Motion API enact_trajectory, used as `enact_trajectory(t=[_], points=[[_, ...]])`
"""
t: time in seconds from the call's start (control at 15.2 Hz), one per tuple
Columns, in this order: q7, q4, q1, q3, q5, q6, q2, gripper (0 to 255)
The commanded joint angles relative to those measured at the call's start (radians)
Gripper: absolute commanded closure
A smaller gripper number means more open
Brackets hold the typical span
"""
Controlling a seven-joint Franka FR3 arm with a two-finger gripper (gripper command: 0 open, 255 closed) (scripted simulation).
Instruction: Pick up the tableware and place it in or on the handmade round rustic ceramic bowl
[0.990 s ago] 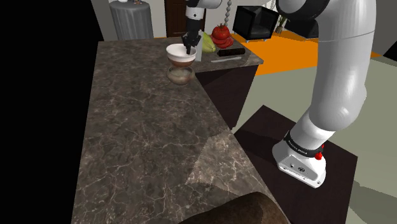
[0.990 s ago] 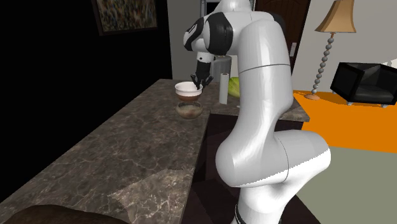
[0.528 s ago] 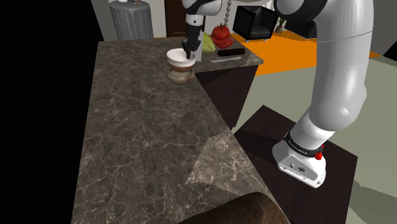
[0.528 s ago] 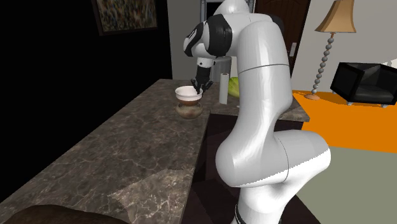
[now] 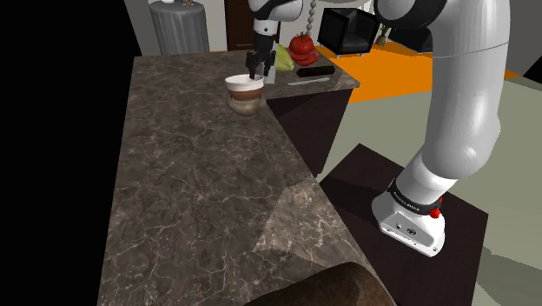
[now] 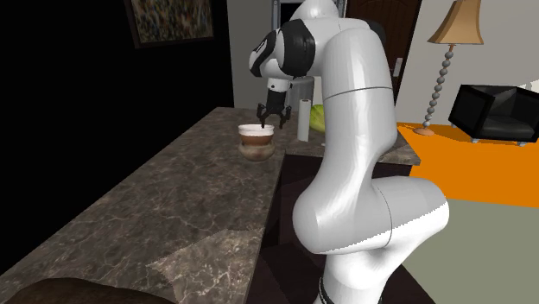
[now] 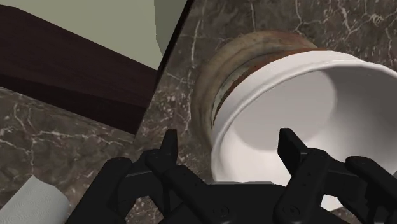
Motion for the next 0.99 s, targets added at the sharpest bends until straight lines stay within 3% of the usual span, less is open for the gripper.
enact_trajectory(t=[0.0, 0.13, 0.4, 0.92], points=[[0.000, 0.000, 0.000, 0.000, 0.000, 0.000, 0.000, 0], [0.000, 0.000, 0.000, 0.000, 0.000, 0.000, 0.000, 0], [0.006, 0.089, -0.010, -0.005, -0.006, -0.114, -0.024, 0], [0.006, 0.089, -0.010, -0.005, -0.006, -0.114, -0.024, 0]])
